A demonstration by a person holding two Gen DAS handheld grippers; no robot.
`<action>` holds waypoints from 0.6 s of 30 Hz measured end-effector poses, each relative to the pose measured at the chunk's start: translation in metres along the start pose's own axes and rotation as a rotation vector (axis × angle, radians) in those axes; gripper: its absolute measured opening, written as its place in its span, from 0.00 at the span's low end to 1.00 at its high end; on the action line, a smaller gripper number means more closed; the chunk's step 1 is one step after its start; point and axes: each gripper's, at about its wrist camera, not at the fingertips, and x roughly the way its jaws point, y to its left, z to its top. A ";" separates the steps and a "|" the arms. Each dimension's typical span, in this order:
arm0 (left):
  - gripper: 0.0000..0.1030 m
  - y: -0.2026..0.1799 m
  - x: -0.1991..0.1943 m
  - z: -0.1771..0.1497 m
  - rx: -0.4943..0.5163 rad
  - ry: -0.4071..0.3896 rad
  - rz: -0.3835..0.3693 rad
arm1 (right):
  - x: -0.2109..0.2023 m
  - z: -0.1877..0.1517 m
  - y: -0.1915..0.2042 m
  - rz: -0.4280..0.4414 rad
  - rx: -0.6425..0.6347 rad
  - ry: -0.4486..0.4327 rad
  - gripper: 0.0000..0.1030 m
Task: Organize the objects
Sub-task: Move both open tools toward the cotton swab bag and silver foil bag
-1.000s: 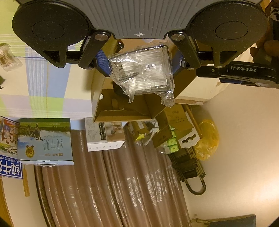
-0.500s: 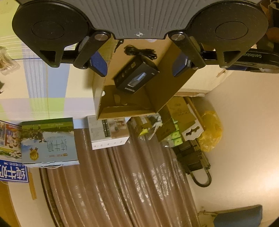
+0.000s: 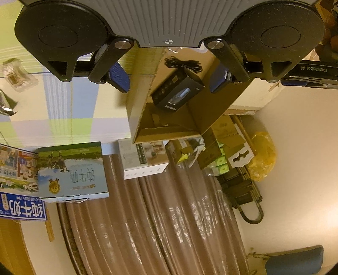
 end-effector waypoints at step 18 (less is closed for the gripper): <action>0.87 -0.049 -0.014 0.008 0.050 -0.032 -0.053 | -0.056 0.009 -0.057 -0.114 0.013 -0.050 0.77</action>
